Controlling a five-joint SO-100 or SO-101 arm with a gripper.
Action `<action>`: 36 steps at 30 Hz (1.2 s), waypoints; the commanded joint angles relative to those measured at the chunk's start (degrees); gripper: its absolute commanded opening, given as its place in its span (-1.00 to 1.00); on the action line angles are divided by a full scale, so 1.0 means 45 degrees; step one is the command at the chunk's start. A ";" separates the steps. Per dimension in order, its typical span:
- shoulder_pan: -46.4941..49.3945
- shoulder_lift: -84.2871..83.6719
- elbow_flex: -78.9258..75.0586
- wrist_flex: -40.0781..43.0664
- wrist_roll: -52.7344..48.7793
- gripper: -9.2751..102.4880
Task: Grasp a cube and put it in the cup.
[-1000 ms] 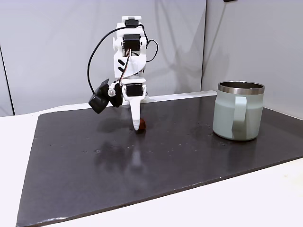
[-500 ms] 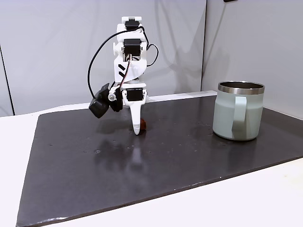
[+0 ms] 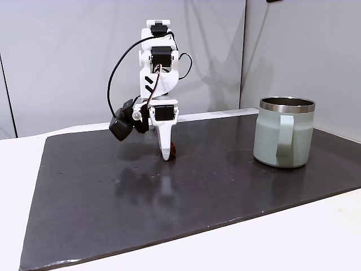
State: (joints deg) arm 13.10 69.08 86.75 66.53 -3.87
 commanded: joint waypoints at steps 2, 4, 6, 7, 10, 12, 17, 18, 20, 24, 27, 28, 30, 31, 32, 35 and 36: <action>-0.0547 -0.0078 -0.0234 -0.0430 -0.0098 -0.60; -0.0605 -0.0078 -0.0234 -0.0449 -0.0098 -0.65; -0.0684 -0.0078 -0.0234 -0.0469 -0.0117 -0.71; -0.0723 -0.0078 -0.0254 -0.0469 -0.0117 -0.73; -0.0762 -0.0078 -0.0254 -0.0469 -0.0117 -0.76; -0.0781 -0.0078 -0.0215 -0.0469 -0.0117 -0.77; -0.0781 0.0273 -0.0234 -0.0332 -0.0078 -0.77; -0.0781 0.0508 -0.0254 -0.0234 -0.0078 -0.77; -0.0840 0.1191 -0.0254 0.0078 -0.0078 -0.77; -0.0918 0.2793 -0.0508 0.1172 -0.0039 -0.77; -0.0918 0.4043 -0.0977 0.2266 -0.0039 -0.77; -0.0898 0.4453 -0.1230 0.2715 -0.0039 -0.77; -0.0859 0.5234 -0.1855 0.3613 -0.0039 -0.77; -0.0840 0.5625 -0.2168 0.4043 -0.0039 -0.77; -0.0820 0.5957 -0.2500 0.4453 -0.0059 -0.76; -0.0781 0.6660 -0.3477 0.5586 -0.0059 -0.77; -0.0762 0.6816 -0.3770 0.5879 -0.0059 -0.77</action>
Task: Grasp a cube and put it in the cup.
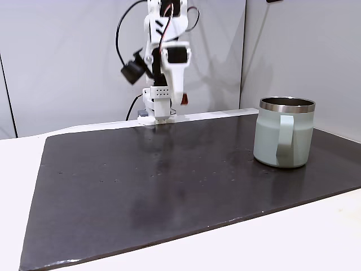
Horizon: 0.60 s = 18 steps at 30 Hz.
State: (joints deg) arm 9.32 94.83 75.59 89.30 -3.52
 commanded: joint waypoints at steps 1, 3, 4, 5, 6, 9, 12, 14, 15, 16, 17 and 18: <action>0.0098 0.1172 -0.1543 0.1074 -0.0117 -0.77; 0.0078 0.1250 -0.1895 0.1367 -0.0078 -0.77; 0.0039 0.1230 -0.1992 0.1426 -0.0020 -0.77; 0.0000 0.1172 -0.2109 0.1484 0.0039 -0.77; -0.0039 0.1074 -0.2246 0.1563 0.0098 -0.77; -0.0254 0.0586 -0.2988 0.1758 0.0313 -0.77; -0.0801 -0.0176 -0.4297 0.1973 0.0625 -0.77; -0.1348 -0.1055 -0.5664 0.2402 0.0859 -0.77; -0.1680 -0.1602 -0.6504 0.2695 0.0996 -0.77; -0.2012 -0.2148 -0.7383 0.2949 0.1094 -0.77; -0.2285 -0.2559 -0.7988 0.2988 0.1133 -0.77; -0.2598 -0.2891 -0.8574 0.2988 0.1133 -0.78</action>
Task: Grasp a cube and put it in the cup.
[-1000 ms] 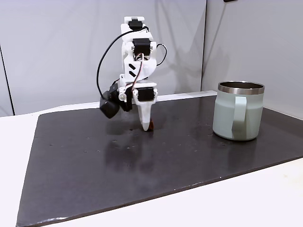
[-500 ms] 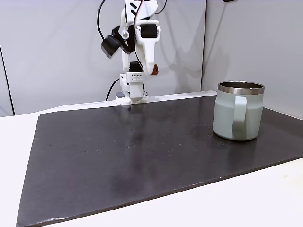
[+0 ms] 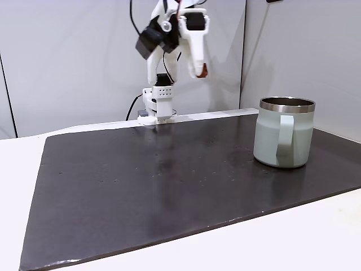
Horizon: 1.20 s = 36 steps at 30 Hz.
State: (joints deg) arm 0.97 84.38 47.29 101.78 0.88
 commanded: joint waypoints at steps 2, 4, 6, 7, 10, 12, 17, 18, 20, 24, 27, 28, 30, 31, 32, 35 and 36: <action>-0.1348 -0.1270 -0.3320 0.0215 0.0117 -0.78; -0.1875 -0.2012 -0.4219 0.0117 0.0078 -0.77; -0.2246 -0.2871 -0.5293 -0.0059 0.0078 -0.77; -0.2441 -0.3359 -0.5898 -0.0117 0.0059 -0.77; -0.2969 -0.4824 -0.7617 -0.0293 -0.0059 -0.77; -0.3320 -0.5781 -0.8691 -0.0391 -0.0137 -0.77; -0.4336 -0.7852 -1.1289 -0.0684 -0.0449 -0.77; -0.4551 -0.8105 -1.1621 -0.0781 -0.0449 -0.77; -0.4961 -0.8516 -1.2246 -0.0937 -0.0527 -0.77; -0.5508 -0.8926 -1.2910 -0.1152 -0.0605 -0.77; -0.5645 -0.8984 -1.2930 -0.1152 -0.0547 -0.77; -0.5645 -0.9004 -1.2930 -0.1133 -0.0527 -0.77; -0.5527 -0.9004 -1.2988 -0.1133 -0.0488 -0.77; -0.5430 -0.9004 -1.3027 -0.1133 -0.0469 -0.77; -0.5332 -0.9004 -1.3086 -0.1113 -0.0449 -0.77; -0.4922 -0.8945 -1.3145 -0.1094 -0.0312 -0.77; -0.4766 -0.8945 -1.3164 -0.1094 -0.0273 -0.77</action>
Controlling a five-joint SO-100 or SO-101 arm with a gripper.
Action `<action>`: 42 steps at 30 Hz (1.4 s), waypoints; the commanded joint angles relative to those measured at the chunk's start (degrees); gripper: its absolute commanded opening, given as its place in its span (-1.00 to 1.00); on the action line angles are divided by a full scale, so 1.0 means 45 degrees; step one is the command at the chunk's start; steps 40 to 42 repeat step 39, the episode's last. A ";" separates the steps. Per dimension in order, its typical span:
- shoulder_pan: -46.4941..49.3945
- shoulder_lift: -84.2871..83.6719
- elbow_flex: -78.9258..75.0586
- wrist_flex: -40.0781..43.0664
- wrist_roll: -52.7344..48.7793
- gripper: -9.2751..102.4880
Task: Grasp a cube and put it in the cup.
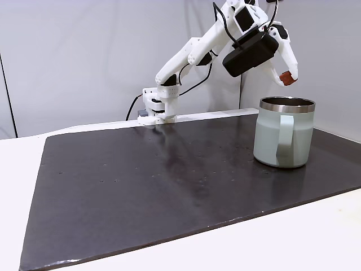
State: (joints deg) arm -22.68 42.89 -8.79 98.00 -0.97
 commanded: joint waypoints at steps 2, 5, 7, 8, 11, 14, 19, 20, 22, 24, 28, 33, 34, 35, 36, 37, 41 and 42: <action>0.0801 0.0273 -0.0840 -0.0254 0.0176 -0.77; 0.1074 0.0215 -0.0938 -0.0273 0.0215 -0.76; 0.1172 0.0195 -0.0938 -0.0273 0.0273 -0.65; 0.1211 0.0195 -0.0938 -0.0273 0.0332 -0.53; 0.1309 0.0195 -0.0938 -0.0273 0.0664 -0.34; 0.1348 0.0176 -0.0938 -0.0273 0.0703 -0.33; 0.1309 0.0254 -0.0938 -0.0176 0.0645 -0.34; 0.1309 0.0293 -0.0938 -0.0137 0.0605 -0.34; 0.1309 0.0449 -0.0918 -0.0078 0.0547 -0.34; 0.1270 0.0645 -0.0762 -0.0059 0.0527 -0.34; 0.1152 0.0859 -0.0625 -0.0059 0.0469 -0.35; 0.1152 0.1172 -0.0332 -0.0020 0.0371 -0.36; 0.1152 0.1211 -0.0313 0.0000 0.0352 -0.36; 0.1172 0.1230 -0.0293 0.0039 0.0332 -0.36; 0.1191 0.1270 -0.0273 0.0059 0.0332 -0.36; 0.1211 0.1289 -0.0254 0.0078 0.0332 -0.36; 0.1230 0.1348 -0.0195 0.0117 0.0313 -0.36; 0.1230 0.1348 -0.0195 0.0117 0.0313 -0.36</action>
